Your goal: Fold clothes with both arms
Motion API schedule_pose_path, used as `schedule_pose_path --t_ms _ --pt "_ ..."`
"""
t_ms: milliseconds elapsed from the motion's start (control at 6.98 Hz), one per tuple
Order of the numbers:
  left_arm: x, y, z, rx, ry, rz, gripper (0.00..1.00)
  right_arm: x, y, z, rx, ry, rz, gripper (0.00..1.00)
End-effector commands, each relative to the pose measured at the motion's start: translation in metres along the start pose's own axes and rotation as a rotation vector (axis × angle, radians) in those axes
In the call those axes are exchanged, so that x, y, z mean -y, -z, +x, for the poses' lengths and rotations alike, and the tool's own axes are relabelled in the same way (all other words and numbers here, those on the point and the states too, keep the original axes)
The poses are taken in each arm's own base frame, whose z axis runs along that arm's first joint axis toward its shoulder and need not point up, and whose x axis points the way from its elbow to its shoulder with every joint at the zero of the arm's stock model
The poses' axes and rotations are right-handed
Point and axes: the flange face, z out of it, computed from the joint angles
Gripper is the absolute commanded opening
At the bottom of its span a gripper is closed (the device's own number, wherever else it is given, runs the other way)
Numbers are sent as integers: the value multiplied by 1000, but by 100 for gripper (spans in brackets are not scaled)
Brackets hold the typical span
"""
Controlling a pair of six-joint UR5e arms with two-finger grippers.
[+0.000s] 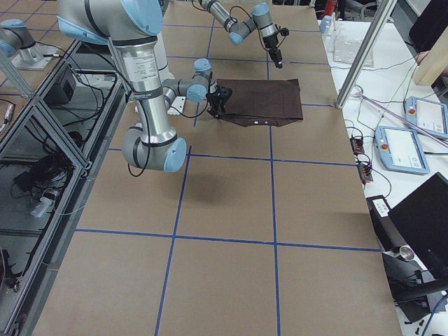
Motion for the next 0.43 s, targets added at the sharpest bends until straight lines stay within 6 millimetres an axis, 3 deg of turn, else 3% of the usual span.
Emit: schedule_pose_path --t_ms 0,143,287 --pt "-4 -2 -1 3 1 -5 58 -2 -1 0 -9 3 -20 41" --pt "-4 -2 -2 3 4 -5 58 -2 -6 4 -21 4 -18 24" --pt "-4 -2 -2 3 4 -5 58 -2 -10 4 -29 4 -18 18"
